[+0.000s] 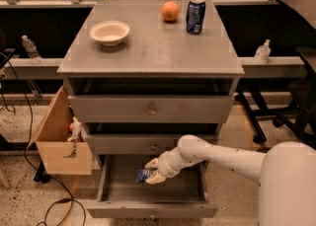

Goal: Place rxbar blueberry into bottom drawer

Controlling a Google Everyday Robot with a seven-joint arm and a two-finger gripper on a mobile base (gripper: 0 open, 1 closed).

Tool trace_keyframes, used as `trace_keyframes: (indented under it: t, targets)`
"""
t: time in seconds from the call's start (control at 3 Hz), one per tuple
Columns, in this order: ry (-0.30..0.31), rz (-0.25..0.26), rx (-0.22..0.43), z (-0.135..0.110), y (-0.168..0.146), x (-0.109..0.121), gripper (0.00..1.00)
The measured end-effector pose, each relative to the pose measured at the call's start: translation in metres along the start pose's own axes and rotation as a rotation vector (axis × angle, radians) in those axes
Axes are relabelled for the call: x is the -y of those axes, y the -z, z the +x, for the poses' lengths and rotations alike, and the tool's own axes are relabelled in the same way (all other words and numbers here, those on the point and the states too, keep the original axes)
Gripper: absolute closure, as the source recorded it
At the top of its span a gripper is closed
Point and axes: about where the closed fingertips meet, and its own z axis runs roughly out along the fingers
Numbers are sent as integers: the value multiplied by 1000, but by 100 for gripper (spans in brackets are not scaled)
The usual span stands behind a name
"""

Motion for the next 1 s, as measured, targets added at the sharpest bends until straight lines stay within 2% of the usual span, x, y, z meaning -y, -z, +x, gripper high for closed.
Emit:
trace_keyframes:
  t: [1.0]
  targets:
    - [-53, 4, 17, 64, -63, 10, 100]
